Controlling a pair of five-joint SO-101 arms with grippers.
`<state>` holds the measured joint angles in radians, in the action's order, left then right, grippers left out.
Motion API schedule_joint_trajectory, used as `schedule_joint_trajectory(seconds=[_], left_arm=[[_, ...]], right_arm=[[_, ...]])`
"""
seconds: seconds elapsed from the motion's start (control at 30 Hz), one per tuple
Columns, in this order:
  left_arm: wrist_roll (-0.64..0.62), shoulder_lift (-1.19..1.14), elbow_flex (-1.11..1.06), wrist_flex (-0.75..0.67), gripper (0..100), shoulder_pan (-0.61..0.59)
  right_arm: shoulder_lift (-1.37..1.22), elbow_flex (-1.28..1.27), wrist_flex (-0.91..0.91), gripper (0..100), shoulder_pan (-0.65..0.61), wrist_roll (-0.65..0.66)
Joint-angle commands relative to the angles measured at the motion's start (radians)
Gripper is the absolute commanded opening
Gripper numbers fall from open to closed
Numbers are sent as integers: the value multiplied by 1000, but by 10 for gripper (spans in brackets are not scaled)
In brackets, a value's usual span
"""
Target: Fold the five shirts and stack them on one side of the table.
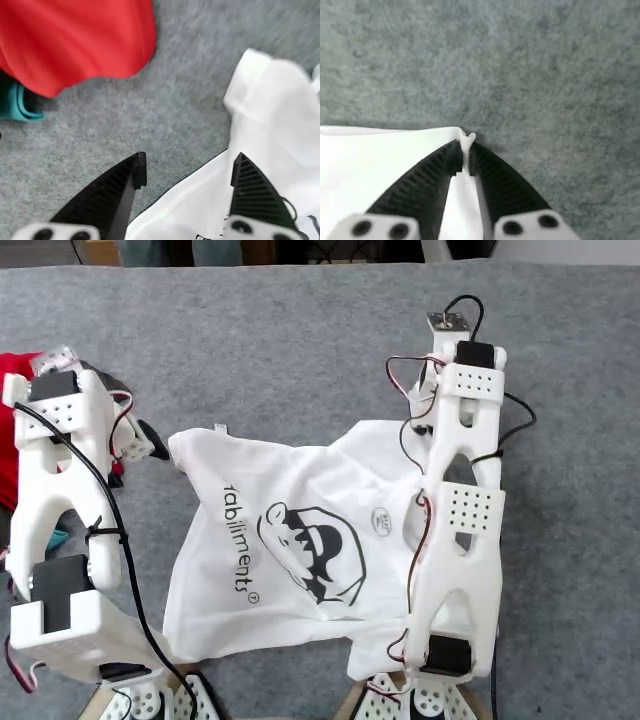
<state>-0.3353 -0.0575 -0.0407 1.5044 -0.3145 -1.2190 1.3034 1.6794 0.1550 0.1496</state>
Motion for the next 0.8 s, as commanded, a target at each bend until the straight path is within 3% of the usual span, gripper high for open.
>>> schedule_joint_trajectory(seconds=[0.0, 0.2, 0.37, 0.77], left_arm=[[-66, 34, 116, 5, 288, 13], [-176, -8, 183, -44, 288, 139], [-224, -160, 285, -54, 288, 274], [-408, -764, 1066, -34, 287, 420]], right_arm=[[10, 105, -3, 14, 84, 14], [4, 133, -48, 14, 278, 252], [4, 131, -89, 14, 354, 273], [-58, 142, -117, 14, 328, 278]])
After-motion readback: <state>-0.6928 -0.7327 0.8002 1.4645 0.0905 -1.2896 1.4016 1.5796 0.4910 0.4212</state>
